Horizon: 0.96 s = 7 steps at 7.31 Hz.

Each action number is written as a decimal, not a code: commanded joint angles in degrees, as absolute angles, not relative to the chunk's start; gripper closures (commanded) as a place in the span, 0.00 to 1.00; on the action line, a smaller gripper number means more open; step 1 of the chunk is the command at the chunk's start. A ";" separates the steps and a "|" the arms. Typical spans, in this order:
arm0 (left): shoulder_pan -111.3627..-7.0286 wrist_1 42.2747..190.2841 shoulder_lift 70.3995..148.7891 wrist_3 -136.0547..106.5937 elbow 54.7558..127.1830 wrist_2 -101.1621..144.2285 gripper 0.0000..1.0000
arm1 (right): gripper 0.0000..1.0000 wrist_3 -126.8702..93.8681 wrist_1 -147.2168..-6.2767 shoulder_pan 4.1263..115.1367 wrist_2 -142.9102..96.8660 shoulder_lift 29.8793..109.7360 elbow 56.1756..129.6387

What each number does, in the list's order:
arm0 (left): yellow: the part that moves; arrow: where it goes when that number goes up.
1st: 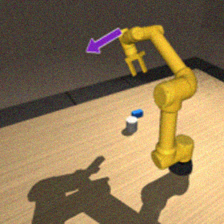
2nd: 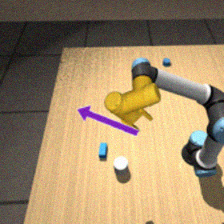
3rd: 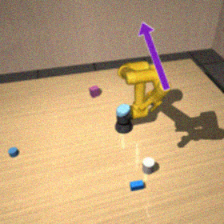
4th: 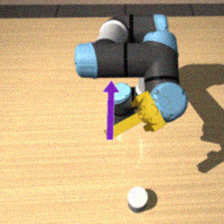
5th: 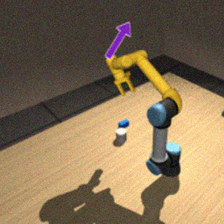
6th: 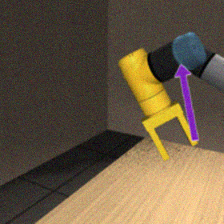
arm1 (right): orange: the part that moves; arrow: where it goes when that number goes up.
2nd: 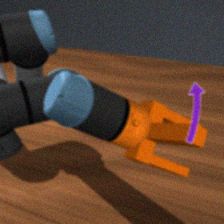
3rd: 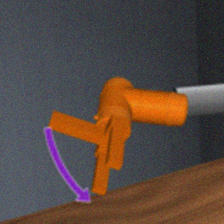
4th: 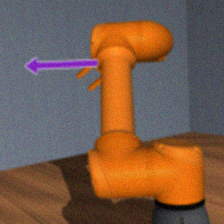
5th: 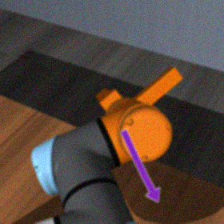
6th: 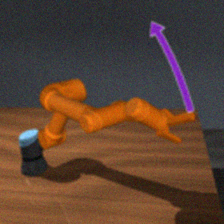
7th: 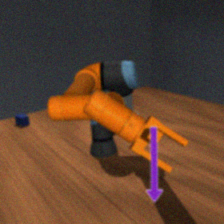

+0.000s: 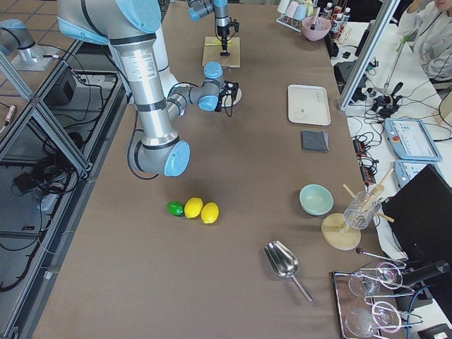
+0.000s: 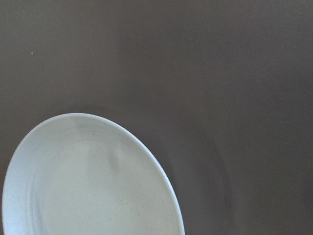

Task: Place red cherry on plate
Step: 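Carry the cherries over the plate with the left gripper while the right withdraws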

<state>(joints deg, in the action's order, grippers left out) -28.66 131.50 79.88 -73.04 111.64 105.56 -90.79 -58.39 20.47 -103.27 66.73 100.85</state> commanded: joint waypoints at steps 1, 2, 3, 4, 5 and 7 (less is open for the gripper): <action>-28.65 131.57 80.50 -73.04 112.06 105.64 1.00 | 0.00 -90.79 -58.36 20.65 -103.18 66.97 100.98; -28.91 131.57 80.68 -73.12 113.19 105.82 1.00 | 0.00 -90.79 -58.45 21.09 -103.44 67.23 102.12; -28.92 131.57 82.42 -74.17 114.86 105.99 1.00 | 0.00 -90.70 -58.53 23.62 -105.19 70.46 105.26; -28.74 131.31 86.62 -78.01 114.52 105.91 1.00 | 0.00 -90.01 -58.54 27.82 -110.08 75.19 108.43; -28.74 126.09 93.62 -81.18 114.35 105.91 1.00 | 0.00 -89.30 -58.45 34.56 -117.09 76.54 108.72; -25.86 112.21 112.06 -88.56 110.24 105.38 1.00 | 0.00 -83.44 -58.45 41.19 -123.29 79.00 108.72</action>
<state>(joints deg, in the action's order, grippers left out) -27.68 119.92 101.50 -84.14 112.80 105.63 -86.94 -58.46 37.01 -119.54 77.09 108.54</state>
